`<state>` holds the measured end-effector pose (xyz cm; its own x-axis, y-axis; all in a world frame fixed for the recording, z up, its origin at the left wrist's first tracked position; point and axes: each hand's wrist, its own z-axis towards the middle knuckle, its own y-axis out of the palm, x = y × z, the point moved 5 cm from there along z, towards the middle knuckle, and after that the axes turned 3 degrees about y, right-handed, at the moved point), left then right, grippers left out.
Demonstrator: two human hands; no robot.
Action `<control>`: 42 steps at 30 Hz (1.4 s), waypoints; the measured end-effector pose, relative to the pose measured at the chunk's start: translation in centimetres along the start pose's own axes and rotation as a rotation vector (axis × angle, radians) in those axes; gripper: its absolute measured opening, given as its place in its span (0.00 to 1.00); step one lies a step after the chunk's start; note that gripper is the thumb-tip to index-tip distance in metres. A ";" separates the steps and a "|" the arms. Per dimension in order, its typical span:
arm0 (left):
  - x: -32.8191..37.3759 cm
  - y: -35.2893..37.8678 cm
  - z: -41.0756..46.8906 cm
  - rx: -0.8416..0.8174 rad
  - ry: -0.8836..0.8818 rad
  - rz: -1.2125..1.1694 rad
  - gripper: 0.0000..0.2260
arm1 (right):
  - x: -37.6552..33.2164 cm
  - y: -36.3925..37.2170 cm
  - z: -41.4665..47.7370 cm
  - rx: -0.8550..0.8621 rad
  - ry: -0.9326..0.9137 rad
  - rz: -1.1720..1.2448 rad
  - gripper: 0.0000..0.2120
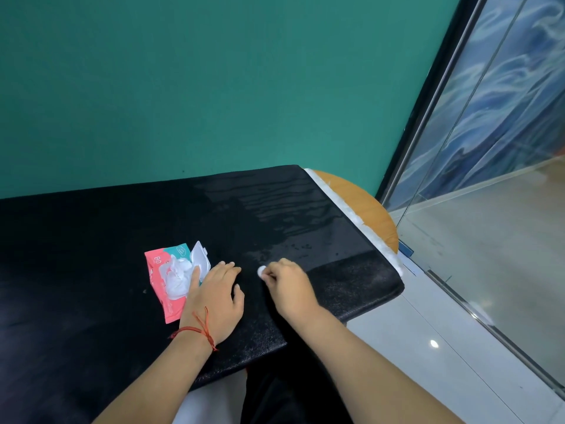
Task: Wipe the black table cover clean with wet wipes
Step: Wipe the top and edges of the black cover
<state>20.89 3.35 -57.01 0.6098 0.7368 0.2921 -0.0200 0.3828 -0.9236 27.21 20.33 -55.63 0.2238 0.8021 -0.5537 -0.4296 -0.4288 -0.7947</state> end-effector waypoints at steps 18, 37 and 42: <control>-0.1 -0.3 0.0 0.041 -0.012 -0.085 0.17 | 19.6 -14.5 5.3 0.124 0.406 -0.279 0.14; 0.0 -0.6 0.0 0.042 -0.005 -0.085 0.17 | 18.0 -13.2 5.8 0.102 0.613 -0.065 0.10; 0.1 -0.7 0.0 0.039 -0.004 -0.097 0.17 | 18.7 -14.0 6.5 -0.001 0.596 -0.275 0.10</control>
<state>20.92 3.13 -56.33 0.6069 0.6976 0.3807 0.0083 0.4735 -0.8808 31.75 44.10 -53.23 0.7722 0.5145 -0.3729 -0.2868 -0.2416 -0.9270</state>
